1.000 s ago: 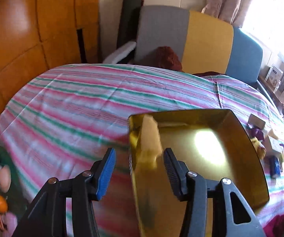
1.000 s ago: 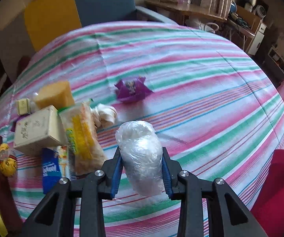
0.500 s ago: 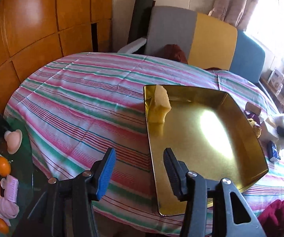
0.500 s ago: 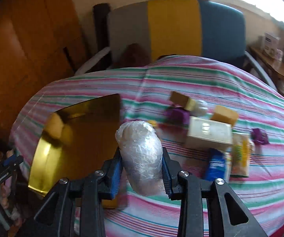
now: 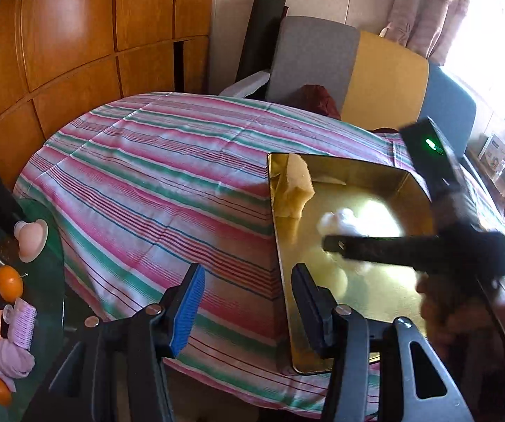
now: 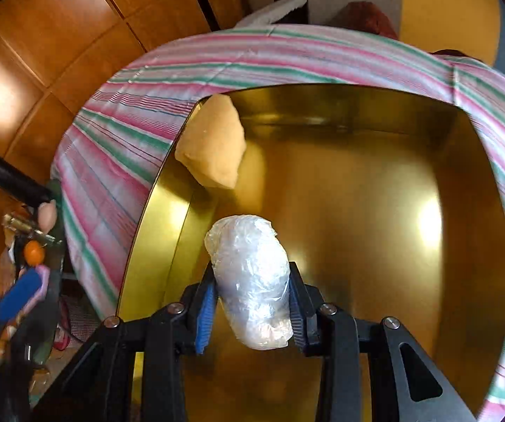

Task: Organize objects
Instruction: 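Place the white wrapped roll in the tray beside the sponge with the right gripper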

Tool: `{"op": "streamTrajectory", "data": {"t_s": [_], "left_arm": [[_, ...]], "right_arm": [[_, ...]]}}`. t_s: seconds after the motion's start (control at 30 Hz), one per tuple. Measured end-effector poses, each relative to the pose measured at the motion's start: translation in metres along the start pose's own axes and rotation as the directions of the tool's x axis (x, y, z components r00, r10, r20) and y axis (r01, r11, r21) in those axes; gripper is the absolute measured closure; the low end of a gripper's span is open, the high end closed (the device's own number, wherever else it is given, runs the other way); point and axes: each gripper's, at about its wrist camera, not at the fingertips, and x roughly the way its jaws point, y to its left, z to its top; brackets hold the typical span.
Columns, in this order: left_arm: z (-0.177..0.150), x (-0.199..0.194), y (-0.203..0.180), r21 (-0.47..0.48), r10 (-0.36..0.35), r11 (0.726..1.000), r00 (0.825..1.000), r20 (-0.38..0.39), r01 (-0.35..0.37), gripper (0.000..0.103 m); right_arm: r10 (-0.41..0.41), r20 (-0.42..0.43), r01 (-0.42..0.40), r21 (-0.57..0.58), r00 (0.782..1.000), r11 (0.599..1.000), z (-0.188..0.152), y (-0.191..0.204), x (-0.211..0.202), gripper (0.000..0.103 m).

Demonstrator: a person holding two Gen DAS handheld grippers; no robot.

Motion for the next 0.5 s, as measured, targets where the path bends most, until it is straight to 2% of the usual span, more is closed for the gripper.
{"op": "streamTrajectory", "data": {"t_s": [0.17,0.3,0.5], "left_arm": [[-0.003,0.008,0.006,-0.011,-0.001,1.000,1.000,-0.019,0.001,0.051],[-0.006,0.015,0.010,-0.032,-0.015,0.999,0.999,-0.051,0.014,0.047],[-0.009,0.018,0.008,-0.044,-0.042,0.998,0.996,-0.081,0.038,0.047]], "right_arm": [[0.047,0.001,-0.047,0.019,0.999,0.999,0.016,0.010,0.014,0.060],[0.104,0.016,-0.105,0.026,0.994,0.994,0.016,0.009,0.010,0.039],[0.088,0.066,-0.088,-0.004,0.994,0.996,0.002,0.002,-0.021,0.036]]}}
